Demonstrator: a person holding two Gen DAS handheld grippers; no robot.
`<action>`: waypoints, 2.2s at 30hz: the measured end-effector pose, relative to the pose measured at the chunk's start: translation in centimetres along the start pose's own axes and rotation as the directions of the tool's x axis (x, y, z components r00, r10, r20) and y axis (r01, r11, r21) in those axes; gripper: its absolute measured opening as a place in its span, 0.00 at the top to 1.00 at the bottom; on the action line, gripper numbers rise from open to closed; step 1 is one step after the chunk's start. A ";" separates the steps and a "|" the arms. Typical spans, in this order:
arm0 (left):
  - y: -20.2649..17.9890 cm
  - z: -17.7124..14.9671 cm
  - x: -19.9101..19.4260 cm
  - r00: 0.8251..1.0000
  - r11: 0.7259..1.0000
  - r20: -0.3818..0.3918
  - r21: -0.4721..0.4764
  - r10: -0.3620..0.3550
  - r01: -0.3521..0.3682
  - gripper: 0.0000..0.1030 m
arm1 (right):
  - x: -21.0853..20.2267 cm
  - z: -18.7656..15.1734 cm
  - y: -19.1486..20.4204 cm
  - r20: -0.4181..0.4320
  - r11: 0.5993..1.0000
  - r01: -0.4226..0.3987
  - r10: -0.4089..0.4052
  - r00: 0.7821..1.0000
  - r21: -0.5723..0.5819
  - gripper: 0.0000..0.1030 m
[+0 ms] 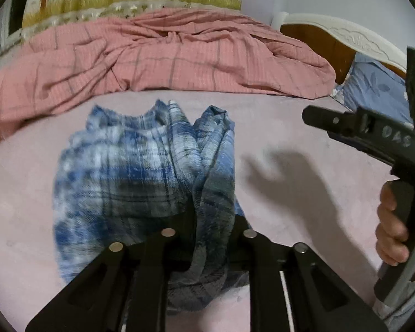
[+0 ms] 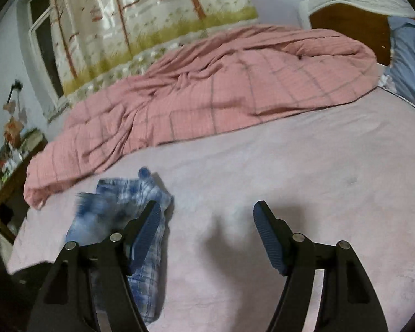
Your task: Fold large clothes
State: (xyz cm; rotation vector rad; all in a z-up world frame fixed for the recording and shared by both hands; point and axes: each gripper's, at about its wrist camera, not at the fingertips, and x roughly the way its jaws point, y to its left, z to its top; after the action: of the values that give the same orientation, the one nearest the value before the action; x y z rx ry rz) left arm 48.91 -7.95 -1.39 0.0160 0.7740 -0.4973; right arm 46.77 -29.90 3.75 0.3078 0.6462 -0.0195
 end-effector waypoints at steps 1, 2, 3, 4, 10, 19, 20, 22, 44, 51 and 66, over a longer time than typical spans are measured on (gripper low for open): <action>0.0 -0.1 0.0 1.000 1.000 0.021 -0.008 -0.008 0.008 0.77 | 0.4 0.0 0.3 -0.003 1.000 -0.003 0.003 1.000 -0.009 0.30; -0.2 -0.2 -0.4 0.999 1.000 0.034 -0.005 -0.029 0.029 0.71 | 0.6 -0.2 0.6 -0.003 1.000 -0.004 0.004 1.000 -0.022 0.30; -0.4 -0.3 -0.9 0.997 0.998 0.042 0.006 -0.058 0.058 0.56 | 0.7 -0.3 0.9 0.000 0.999 -0.005 0.005 1.000 -0.036 0.30; -0.6 -0.4 -1.6 0.995 0.997 0.057 0.018 -0.076 0.075 0.42 | 0.7 -0.4 1.1 0.004 0.999 -0.006 0.006 1.000 -0.048 0.30; -1.4 0.5 -8.8 0.976 0.991 0.187 0.092 -0.112 0.096 0.18 | -0.5 -0.7 2.3 0.070 0.997 -0.015 0.021 0.997 -0.081 0.30; 6.3 1.9 -14.1 0.947 0.975 0.244 -0.120 0.209 -0.185 0.16 | -2.9 -1.6 6.4 0.062 0.956 -0.231 0.245 0.967 -0.180 0.30; 7.7 1.5 -13.7 0.948 0.970 0.225 -0.149 0.225 -0.194 0.16 | -2.9 -2.1 7.7 0.027 0.940 -0.269 0.280 0.960 -0.208 0.30; 10.2 0.6 -12.3 0.952 0.957 0.187 -0.210 0.242 -0.202 0.17 | -2.7 -3.2 9.9 -0.001 0.931 -0.284 0.291 0.957 -0.231 0.30; 11.2 -3.7 -3.2 0.932 0.923 -0.030 -0.128 0.362 -0.363 0.16 | 1.0 -9.1 7.2 -0.158 0.982 -0.129 0.107 0.982 -0.140 0.72; 11.0 -3.3 -4.4 0.939 0.932 -0.016 -0.116 0.343 -0.343 0.18 | 1.6 -8.5 5.7 -0.156 0.989 -0.092 0.073 0.985 -0.119 0.52; 9.0 -5.6 -3.7 0.990 0.981 -0.096 -0.152 0.106 -0.119 0.17 | 0.4 -6.3 2.9 0.021 0.964 -0.256 0.256 0.967 0.064 0.27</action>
State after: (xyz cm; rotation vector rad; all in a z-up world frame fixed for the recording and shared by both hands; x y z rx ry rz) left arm 46.91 2.67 -4.43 -0.0656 0.8919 -0.3282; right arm 43.69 -25.33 -0.40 0.4528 0.5901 0.2054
